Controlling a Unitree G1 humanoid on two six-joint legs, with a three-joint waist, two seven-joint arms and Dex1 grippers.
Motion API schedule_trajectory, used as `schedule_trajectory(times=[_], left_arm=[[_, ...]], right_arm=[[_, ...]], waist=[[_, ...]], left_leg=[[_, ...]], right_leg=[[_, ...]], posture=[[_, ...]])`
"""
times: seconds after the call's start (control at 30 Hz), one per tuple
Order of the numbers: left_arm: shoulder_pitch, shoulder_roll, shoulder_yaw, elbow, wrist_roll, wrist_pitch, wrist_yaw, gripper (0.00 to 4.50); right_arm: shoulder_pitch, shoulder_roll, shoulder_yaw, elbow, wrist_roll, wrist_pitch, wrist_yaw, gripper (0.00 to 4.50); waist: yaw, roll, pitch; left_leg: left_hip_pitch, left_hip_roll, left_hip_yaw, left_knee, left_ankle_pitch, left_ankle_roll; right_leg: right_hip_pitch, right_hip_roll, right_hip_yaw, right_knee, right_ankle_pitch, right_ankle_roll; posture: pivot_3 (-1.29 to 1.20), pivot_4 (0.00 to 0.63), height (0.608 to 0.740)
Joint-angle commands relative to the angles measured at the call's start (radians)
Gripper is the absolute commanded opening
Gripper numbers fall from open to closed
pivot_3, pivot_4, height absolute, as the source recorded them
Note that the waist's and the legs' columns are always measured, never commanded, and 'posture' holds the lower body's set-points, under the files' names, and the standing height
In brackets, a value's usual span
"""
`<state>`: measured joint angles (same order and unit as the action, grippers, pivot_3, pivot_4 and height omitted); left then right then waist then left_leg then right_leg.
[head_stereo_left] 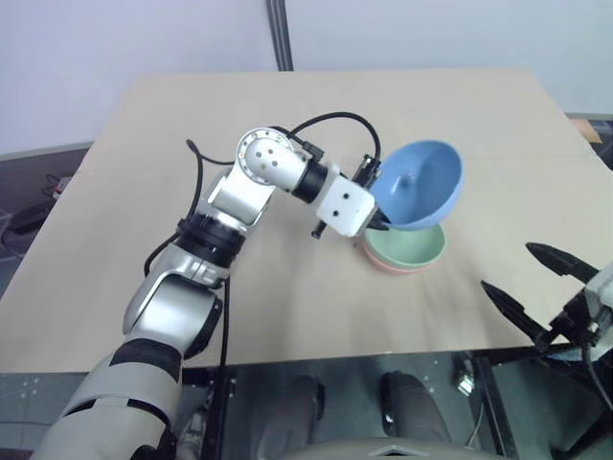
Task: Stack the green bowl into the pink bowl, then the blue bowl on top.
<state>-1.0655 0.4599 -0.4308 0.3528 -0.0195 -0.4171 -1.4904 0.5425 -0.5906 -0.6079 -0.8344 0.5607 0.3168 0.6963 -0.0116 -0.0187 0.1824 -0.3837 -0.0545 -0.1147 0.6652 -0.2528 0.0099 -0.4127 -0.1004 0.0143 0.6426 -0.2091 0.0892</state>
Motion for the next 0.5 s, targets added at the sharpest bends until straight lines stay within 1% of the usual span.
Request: schedule_trajectory(times=[0.03, 0.23, 0.3, 0.33, 0.37, 0.4, 0.43, 0.5], left_arm=[[-0.049, -0.010, -0.001, 0.043, -0.002, -0.062, -0.028, 0.04], [-0.081, -0.005, -0.015, 0.117, -0.006, -0.129, -0.105, 0.04], [-0.091, 0.012, -0.036, 0.138, -0.019, -0.146, -0.121, 0.04], [-0.094, 0.034, -0.062, 0.129, -0.051, -0.134, -0.123, 0.52], [-0.096, 0.049, -0.082, 0.122, -0.075, -0.125, -0.124, 0.75], [-0.094, 0.054, -0.080, 0.110, -0.093, -0.115, -0.124, 1.37], [-0.089, 0.047, -0.059, 0.095, -0.104, -0.094, -0.124, 1.67], [-0.078, 0.045, -0.018, 0.059, -0.127, -0.054, -0.117, 2.55]], right_arm=[[0.037, 0.014, -0.075, -0.061, 0.031, -0.042, 0.011, 4.50], [0.047, 0.024, -0.132, -0.112, 0.117, -0.045, -0.010, 4.50], [0.045, 0.014, -0.134, -0.125, 0.133, -0.034, -0.020, 4.50], [0.047, 0.012, -0.130, -0.127, 0.130, -0.033, -0.020, 4.50], [0.049, 0.011, -0.126, -0.127, 0.127, -0.032, -0.020, 4.50], [0.050, 0.008, -0.119, -0.126, 0.121, -0.031, -0.019, 4.50], [0.047, 0.005, -0.110, -0.126, 0.119, -0.030, -0.019, 4.50], [0.034, -0.002, -0.090, -0.124, 0.119, -0.023, -0.024, 4.50]], waist=[[0.000, 0.000, 0.000], [0.000, 0.000, 0.000], [0.000, 0.000, 0.000], [-0.001, 0.000, 0.000], [-0.002, 0.000, 0.000], [-0.001, 0.000, 0.000], [0.000, 0.000, 0.000], [0.001, 0.000, 0.000]], left_leg=[[0.000, 0.000, 0.000, 0.000, 0.000, 0.000], [0.000, 0.000, 0.000, 0.000, 0.000, 0.000], [0.000, 0.000, 0.000, 0.000, 0.000, 0.000], [0.000, 0.000, 0.000, 0.000, 0.000, 0.000], [0.000, 0.000, 0.001, 0.000, 0.000, 0.000], [0.000, 0.000, 0.001, 0.000, 0.000, 0.001], [0.000, 0.000, 0.000, 0.000, 0.000, 0.001], [0.000, 0.001, 0.000, 0.000, 0.000, 0.001]], right_leg=[[0.000, 0.000, 0.000, 0.000, 0.000, 0.000], [0.000, 0.000, 0.000, 0.000, 0.000, 0.001], [0.000, 0.000, 0.000, 0.000, 0.000, 0.001], [0.000, 0.000, 0.000, 0.000, 0.000, 0.001], [0.000, 0.000, 0.000, 0.000, 0.000, 0.001], [0.000, 0.000, 0.001, 0.000, 0.000, 0.001], [0.000, 0.000, 0.001, 0.000, 0.000, 0.001], [0.000, 0.000, 0.000, 0.000, 0.000, 0.001]], posture=[[0.00, 0.150, 0.740], [0.00, 0.150, 0.740], [0.00, 0.150, 0.740], [0.00, 0.150, 0.740], [0.00, 0.150, 0.740], [0.00, 0.150, 0.740], [0.00, 0.150, 0.740], [0.00, 0.150, 0.740]])
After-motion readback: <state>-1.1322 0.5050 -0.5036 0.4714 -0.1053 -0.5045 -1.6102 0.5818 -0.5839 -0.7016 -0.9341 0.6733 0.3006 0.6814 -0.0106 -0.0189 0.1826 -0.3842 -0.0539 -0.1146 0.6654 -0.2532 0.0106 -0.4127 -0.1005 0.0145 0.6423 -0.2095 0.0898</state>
